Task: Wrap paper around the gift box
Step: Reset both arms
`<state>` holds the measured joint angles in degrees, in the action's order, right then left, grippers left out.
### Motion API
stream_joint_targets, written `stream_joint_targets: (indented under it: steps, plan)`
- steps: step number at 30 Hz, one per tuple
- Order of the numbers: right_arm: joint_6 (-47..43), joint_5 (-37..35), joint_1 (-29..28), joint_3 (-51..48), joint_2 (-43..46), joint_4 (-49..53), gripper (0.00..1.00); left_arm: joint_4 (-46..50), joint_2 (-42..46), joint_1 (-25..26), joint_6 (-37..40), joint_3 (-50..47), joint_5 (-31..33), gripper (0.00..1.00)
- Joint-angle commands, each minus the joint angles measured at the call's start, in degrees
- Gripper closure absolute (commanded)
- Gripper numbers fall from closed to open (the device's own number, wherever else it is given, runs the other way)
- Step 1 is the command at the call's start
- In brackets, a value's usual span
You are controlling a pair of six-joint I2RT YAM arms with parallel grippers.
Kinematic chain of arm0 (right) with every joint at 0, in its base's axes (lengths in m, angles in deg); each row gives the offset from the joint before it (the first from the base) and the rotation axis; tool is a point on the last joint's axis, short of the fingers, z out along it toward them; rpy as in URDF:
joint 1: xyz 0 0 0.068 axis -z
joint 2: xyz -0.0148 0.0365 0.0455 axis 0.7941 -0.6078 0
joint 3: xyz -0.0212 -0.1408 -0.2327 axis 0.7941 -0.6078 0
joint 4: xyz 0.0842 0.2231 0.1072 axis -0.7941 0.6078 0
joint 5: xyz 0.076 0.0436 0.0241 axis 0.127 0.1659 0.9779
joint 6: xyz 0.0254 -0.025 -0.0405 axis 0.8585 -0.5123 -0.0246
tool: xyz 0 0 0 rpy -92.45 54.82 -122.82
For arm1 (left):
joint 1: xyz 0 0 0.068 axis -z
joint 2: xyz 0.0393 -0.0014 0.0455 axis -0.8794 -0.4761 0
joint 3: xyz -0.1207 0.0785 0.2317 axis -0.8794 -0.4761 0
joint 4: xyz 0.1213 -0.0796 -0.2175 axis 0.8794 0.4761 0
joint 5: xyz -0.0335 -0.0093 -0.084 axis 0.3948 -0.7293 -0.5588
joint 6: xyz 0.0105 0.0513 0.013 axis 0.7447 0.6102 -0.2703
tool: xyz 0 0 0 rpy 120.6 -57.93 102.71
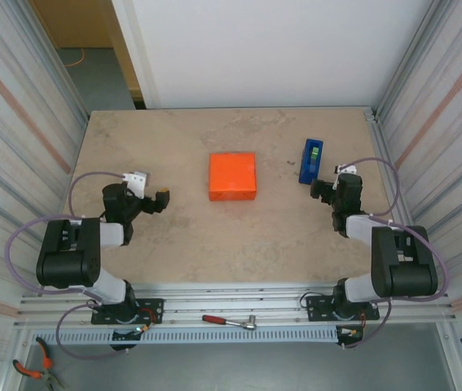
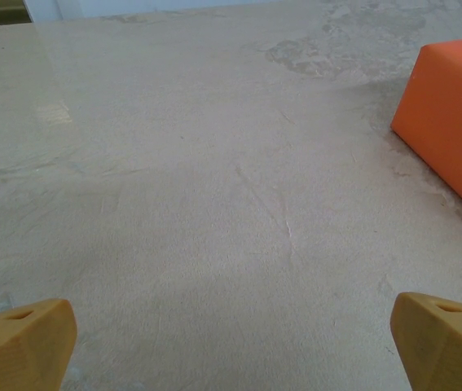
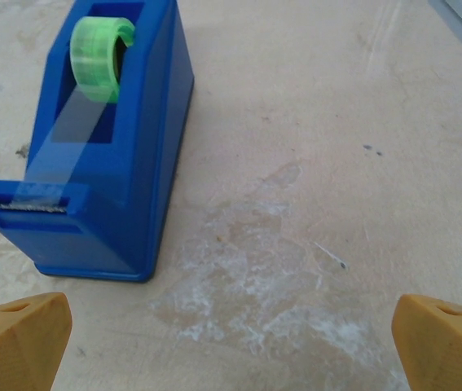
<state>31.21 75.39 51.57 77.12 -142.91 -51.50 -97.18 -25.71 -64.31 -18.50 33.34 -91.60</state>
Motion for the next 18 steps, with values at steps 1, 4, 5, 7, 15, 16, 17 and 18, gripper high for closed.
stream_joint_targets:
  steps: [1, 4, 5, 7, 15, 16, 17, 18]
  plan:
    - [-2.6, -0.01, 0.78, 0.47, 0.63, -2.77, 0.01, -0.86, 0.32, -0.2, -0.47, 1.22, -1.26, 0.01]
    - [-2.54, 2.92, 3.6, 0.28, 0.68, -3.55, 0.01, -0.74, 0.32, -0.2, -0.47, 1.27, -1.26, 0.01]
    - [-1.4, 4.29, 4.78, 0.39, 0.4, -3.4, 0.01, -0.74, 0.31, -0.17, -0.45, 1.26, -1.26, 0.01]
    - [1.38, 6.69, 6.96, -0.29, -0.19, -5.28, 0.01, -0.65, 0.2, -0.17, -0.46, 1.38, -1.17, 0.01]
    - [-4.11, 5.33, 1.85, -4.77, -7.01, -20.39, 0.01, -0.43, 0.21, -0.22, -0.67, 1.49, -0.53, 0.01]
    - [-3.97, 5.19, 2.03, -3.8, -8.9, -22.1, 0.01, -0.28, 0.17, -0.15, -1.09, 1.57, 1.14, 0.01]
    - [-2.75, 7.88, 3.86, -2.45, -7.94, -17.47, 0.01, 0.19, 0.12, 0.25, -1.85, 1.86, 4.04, 0.01]
    - [-2.29, 7.85, 4.02, -2.4, -7.32, -15.33, 0.01, 0.95, 0.03, 0.99, -2.63, 2.41, 8.57, 0.01]
